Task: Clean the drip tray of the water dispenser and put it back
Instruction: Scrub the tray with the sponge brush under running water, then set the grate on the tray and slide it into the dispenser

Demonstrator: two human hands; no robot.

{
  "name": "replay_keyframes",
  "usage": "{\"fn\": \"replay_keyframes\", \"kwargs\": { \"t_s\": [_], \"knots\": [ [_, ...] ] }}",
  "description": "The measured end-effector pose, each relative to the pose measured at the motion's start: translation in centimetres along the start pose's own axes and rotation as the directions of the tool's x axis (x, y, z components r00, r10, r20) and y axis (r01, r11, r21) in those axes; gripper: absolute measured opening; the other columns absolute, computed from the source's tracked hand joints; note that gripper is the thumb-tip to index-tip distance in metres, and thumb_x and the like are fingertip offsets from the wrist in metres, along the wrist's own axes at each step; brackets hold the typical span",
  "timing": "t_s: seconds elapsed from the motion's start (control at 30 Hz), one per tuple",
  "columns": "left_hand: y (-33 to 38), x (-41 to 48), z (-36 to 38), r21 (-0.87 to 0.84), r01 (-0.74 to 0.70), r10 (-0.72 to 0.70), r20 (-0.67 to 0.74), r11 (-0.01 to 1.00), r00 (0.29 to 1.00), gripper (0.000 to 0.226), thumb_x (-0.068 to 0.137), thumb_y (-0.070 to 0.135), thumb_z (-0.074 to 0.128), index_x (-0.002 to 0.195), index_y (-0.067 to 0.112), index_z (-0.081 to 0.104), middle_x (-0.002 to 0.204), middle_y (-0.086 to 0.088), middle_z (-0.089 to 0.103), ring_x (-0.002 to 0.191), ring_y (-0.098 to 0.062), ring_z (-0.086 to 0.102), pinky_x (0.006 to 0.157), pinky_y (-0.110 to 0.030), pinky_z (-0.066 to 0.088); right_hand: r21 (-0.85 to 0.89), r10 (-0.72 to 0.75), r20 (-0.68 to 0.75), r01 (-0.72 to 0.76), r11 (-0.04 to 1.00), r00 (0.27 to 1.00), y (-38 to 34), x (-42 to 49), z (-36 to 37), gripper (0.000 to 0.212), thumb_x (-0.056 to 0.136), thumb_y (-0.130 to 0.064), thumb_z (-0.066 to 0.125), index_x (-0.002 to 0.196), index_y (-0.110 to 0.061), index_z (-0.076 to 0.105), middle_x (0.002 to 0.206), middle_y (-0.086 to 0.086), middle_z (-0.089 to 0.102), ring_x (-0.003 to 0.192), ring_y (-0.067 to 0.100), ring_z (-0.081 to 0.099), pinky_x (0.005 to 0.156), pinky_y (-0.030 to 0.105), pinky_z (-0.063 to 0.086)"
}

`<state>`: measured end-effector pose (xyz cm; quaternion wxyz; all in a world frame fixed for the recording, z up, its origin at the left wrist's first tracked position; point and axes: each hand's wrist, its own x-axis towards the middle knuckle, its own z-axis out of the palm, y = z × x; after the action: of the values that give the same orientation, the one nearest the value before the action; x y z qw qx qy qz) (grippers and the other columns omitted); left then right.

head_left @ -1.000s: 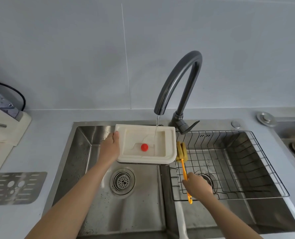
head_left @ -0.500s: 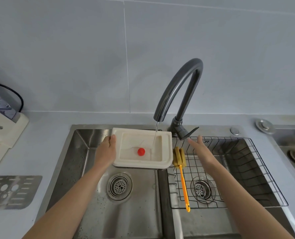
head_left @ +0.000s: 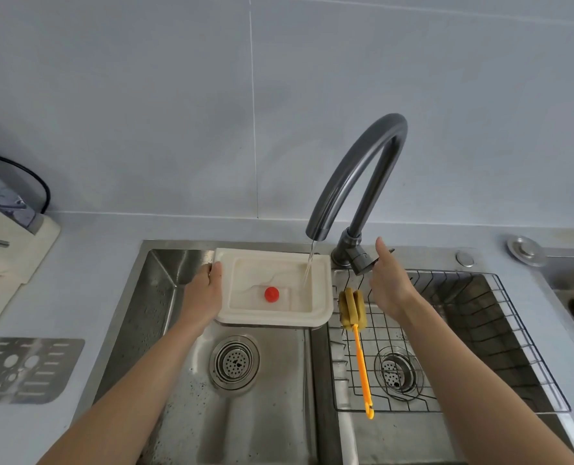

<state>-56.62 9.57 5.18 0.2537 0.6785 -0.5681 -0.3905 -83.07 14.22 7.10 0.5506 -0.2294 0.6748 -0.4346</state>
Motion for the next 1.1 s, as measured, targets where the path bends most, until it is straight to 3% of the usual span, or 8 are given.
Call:
{"fn": "replay_keyframes", "kwargs": {
  "t_s": [0.17,0.37,0.53,0.67,0.73,0.8,0.93,1.1],
  "knots": [
    [-0.2,0.0,0.0,-0.005,0.010,-0.010,0.004,1.000,1.000,0.045,0.098,0.033,0.024,0.119,0.001,0.047,0.093,-0.007,0.049,0.087,-0.022,0.044,0.077,-0.031,0.032,0.068,0.015,0.003,-0.015,0.998,1.000,-0.6,0.5,0.6,0.077,0.088,-0.063,0.022,0.147,-0.021,-0.005,0.157,0.008,-0.008,0.144,0.026,-0.006,0.114,0.050,-0.005],
    [0.2,-0.4,0.0,-0.001,0.012,-0.012,0.004,1.000,1.000,0.044,0.098,0.032,0.023,0.120,0.002,0.047,0.095,-0.005,0.048,0.090,-0.022,0.045,0.078,-0.031,0.032,-0.060,0.012,0.053,-0.009,0.998,0.999,-2.3,0.4,0.5,0.075,0.087,-0.065,0.013,0.147,-0.018,0.010,0.154,0.016,0.016,0.144,0.028,0.010,0.117,0.046,-0.002],
    [0.1,-0.9,-0.2,-0.058,0.031,-0.030,0.021,0.998,0.999,0.043,0.098,0.034,0.024,0.119,0.005,0.048,0.097,-0.005,0.050,0.094,-0.024,0.048,0.081,-0.032,0.035,-0.105,-0.002,0.054,0.008,0.994,0.999,-1.2,-1.1,0.0,0.070,0.092,-0.053,0.029,0.146,-0.011,0.012,0.156,0.013,0.008,0.144,0.028,0.004,0.117,0.044,0.003],
    [-0.3,-1.4,-1.1,-0.087,0.040,-0.039,0.017,0.995,0.999,0.041,0.097,0.035,0.025,0.116,0.009,0.050,0.092,-0.001,0.051,0.092,-0.020,0.046,0.081,-0.031,0.035,-0.097,0.040,0.075,-0.033,0.995,0.996,1.3,-3.7,2.1,0.054,0.090,-0.040,0.046,0.138,-0.021,0.030,0.149,0.013,0.030,0.129,0.031,0.040,0.110,0.046,0.031],
    [-0.5,-1.7,-1.8,-0.075,0.037,-0.036,0.016,0.996,0.999,0.044,0.097,0.034,0.025,0.122,0.006,0.049,0.100,-0.002,0.049,0.095,-0.019,0.046,0.082,-0.031,0.035,-0.049,0.031,0.188,-0.022,0.999,0.982,2.9,-5.1,3.7,0.019,0.091,-0.028,0.049,0.110,-0.026,0.048,0.129,0.011,0.051,0.102,0.024,0.059,0.088,0.039,0.050],
    [-1.0,-2.0,-2.6,-0.039,0.026,-0.026,0.021,0.999,0.999,0.045,0.097,0.034,0.025,0.120,0.005,0.051,0.102,-0.005,0.054,0.097,-0.022,0.051,0.083,-0.033,0.039,0.007,0.001,0.225,-0.003,1.000,0.974,4.1,-6.5,5.0,0.023,0.094,-0.017,0.045,0.100,-0.038,0.050,0.106,0.000,0.060,0.094,0.021,0.060,0.077,0.038,0.054],
    [-2.1,-2.7,-4.6,0.053,0.066,-0.069,0.061,0.996,0.996,0.046,0.096,0.037,0.026,0.116,0.005,0.052,0.099,-0.009,0.058,0.090,-0.024,0.055,0.072,-0.033,0.041,0.104,0.001,0.240,-0.027,0.994,0.971,6.8,-7.2,6.7,0.044,0.094,-0.012,0.045,0.134,-0.028,0.040,0.115,0.004,0.060,0.104,0.028,0.060,0.080,0.045,0.057],
    [-3.4,-4.1,-7.2,-0.081,0.137,-0.123,0.157,0.987,0.980,0.037,0.094,0.040,0.033,0.104,0.012,0.056,0.096,-0.007,0.063,0.088,-0.024,0.060,0.080,-0.040,0.051,0.201,0.058,0.321,-0.128,0.971,0.945,8.9,-8.1,8.3,0.041,0.095,-0.013,0.041,0.134,-0.026,0.040,0.120,0.007,0.059,0.104,0.026,0.059,0.066,0.035,0.059]
  ]
}}
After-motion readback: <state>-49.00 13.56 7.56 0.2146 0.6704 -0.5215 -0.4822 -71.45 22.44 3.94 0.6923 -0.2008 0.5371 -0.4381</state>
